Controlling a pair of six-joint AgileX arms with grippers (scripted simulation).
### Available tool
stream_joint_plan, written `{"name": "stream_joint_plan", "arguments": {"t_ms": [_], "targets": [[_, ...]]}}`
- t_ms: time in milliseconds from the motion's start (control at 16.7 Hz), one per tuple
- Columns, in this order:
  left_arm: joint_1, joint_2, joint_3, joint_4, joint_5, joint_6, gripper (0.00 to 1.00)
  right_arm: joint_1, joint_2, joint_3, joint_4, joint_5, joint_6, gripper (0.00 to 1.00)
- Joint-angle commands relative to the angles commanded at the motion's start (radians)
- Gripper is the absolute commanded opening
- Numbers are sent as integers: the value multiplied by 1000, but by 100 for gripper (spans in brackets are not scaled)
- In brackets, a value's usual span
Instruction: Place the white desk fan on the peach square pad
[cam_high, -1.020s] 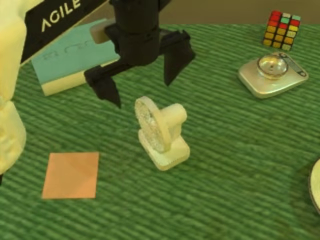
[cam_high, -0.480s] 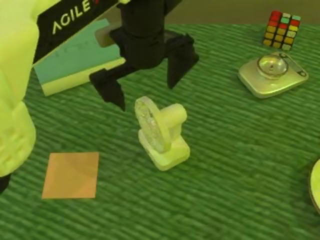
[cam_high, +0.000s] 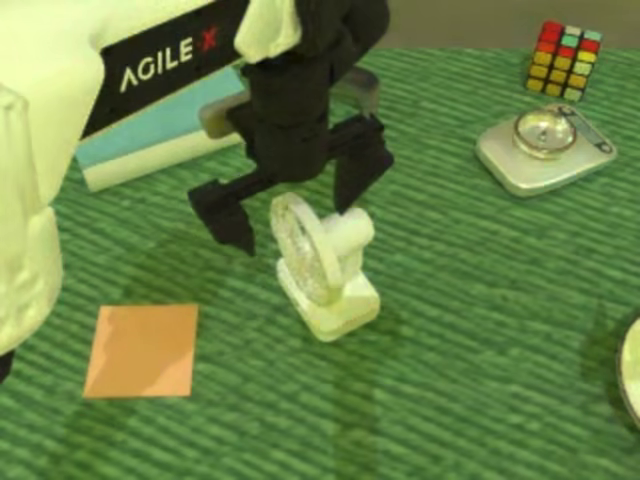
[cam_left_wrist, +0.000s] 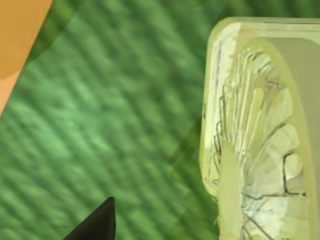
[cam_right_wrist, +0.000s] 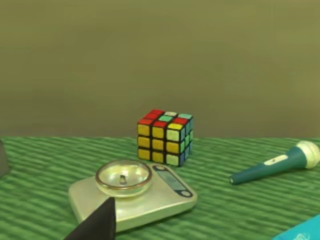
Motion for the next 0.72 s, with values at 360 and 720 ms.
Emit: {"name": "stream_joint_plan", "arguments": {"t_ms": [360,720], "targets": [[0,0,-1,1,0,0,77,0,0,0,0,0,0,100],[0,0,-1,1,0,0,32,0,0,0,0,0,0,100]]}}
